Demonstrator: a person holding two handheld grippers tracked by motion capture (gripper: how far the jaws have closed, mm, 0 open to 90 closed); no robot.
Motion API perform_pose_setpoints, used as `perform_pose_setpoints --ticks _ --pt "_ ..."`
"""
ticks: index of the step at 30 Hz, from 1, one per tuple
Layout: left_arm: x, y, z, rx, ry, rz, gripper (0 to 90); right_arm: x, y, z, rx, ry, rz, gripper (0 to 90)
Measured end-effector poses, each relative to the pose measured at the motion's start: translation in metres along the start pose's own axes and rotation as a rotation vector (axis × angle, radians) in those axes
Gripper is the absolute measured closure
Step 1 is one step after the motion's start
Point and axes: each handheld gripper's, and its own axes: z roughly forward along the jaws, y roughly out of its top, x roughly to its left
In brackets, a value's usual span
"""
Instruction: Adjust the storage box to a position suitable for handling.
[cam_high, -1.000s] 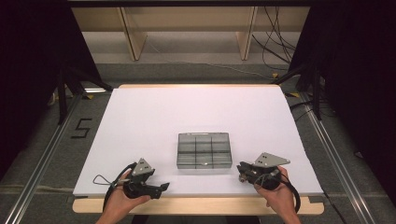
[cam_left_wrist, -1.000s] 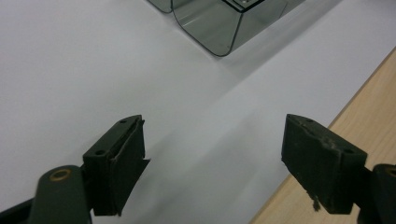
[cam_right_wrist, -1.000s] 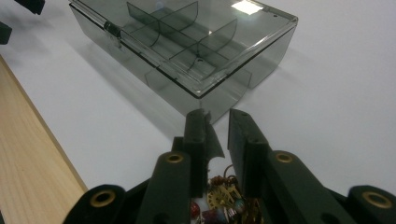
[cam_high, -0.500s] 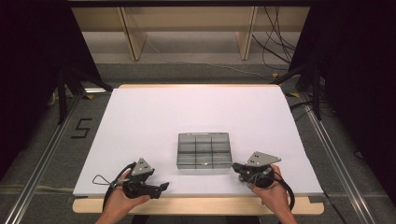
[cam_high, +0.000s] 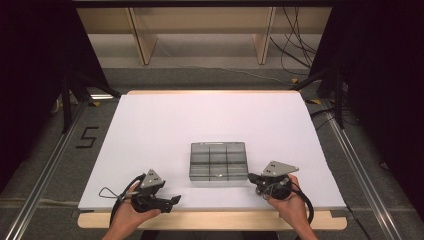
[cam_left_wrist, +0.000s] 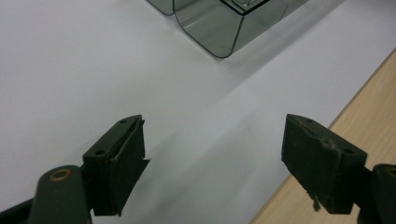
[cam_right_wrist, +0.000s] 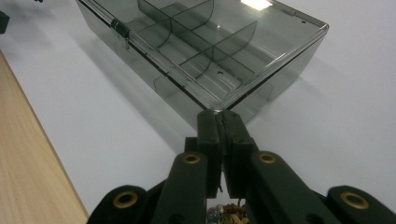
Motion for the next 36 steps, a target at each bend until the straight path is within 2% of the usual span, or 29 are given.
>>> perform_pose_setpoints --ticks 1,4,5,7,11,13,15,20,21,23,26,28,29,31,32,33,34,35,36 --pt "0.0 0.0 0.0 -0.002 -0.003 -0.002 21.5 0.0 0.0 -0.001 -0.003 -0.012 0.01 88.2" --pt "0.0 0.0 0.0 -0.001 0.001 0.001 21.5 0.001 -0.001 -0.001 -0.003 -0.002 0.028 88.2" --pt "0.0 0.0 0.0 0.001 0.0 0.002 21.4 0.0 0.0 0.0 -0.004 0.007 0.017 88.2" --pt "0.0 0.0 0.0 0.0 0.0 0.0 21.5 0.001 -0.001 -0.001 -0.005 -0.003 0.03 88.2" --pt "0.0 0.0 0.0 0.0 -0.001 0.0 21.4 0.0 -0.001 -0.001 -0.006 0.001 0.025 88.2" --pt "0.0 0.0 0.0 0.0 0.001 -0.005 21.4 0.001 -0.001 -0.001 -0.006 -0.008 0.041 88.2" --pt "0.0 0.0 0.0 0.001 0.0 -0.006 21.4 0.0 -0.001 -0.001 -0.011 -0.007 0.02 88.2" --pt "0.0 0.0 0.001 -0.002 -0.002 -0.003 21.4 -0.001 -0.001 -0.001 -0.012 -0.004 0.022 88.1" --pt "-0.001 0.0 0.002 -0.004 0.002 -0.016 21.4 -0.001 -0.001 0.0 -0.012 -0.001 0.022 88.0" --pt "-0.002 0.001 0.002 0.002 -0.008 -0.017 21.5 -0.001 -0.001 -0.001 -0.006 0.005 0.033 88.0" --pt "-0.001 0.003 0.005 0.016 -0.012 0.02 21.5 -0.001 -0.001 -0.001 -0.004 0.008 0.043 88.0" --pt "-0.001 0.005 0.007 0.006 -0.008 0.016 21.7 -0.001 -0.001 -0.001 -0.005 0.011 0.042 88.0" --pt "-0.003 0.008 0.011 -0.013 -0.01 -0.006 21.8 -0.002 -0.001 0.0 -0.012 0.006 0.043 87.9" --pt "-0.001 0.012 0.014 -0.012 -0.002 0.005 22.5 -0.002 -0.001 -0.001 -0.014 0.009 0.05 87.9" --pt "-0.001 0.013 0.016 -0.005 -0.003 0.003 22.6 -0.002 -0.002 -0.001 -0.018 0.007 0.052 87.9" --pt "-0.001 0.015 0.018 -0.021 -0.008 -0.011 23.0 -0.002 -0.002 -0.001 -0.014 0.013 0.059 87.9" --pt "0.001 0.018 0.021 -0.013 -0.014 0.01 23.5 -0.003 -0.002 -0.001 -0.016 0.014 0.058 87.9" --pt "0.001 0.019 0.023 -0.015 -0.017 0.008 23.7 -0.002 -0.002 -0.001 -0.018 0.013 0.071 87.9" --pt "0.001 0.021 0.025 -0.017 -0.019 0.004 24.0 -0.003 -0.002 -0.001 -0.017 0.016 0.062 87.9"
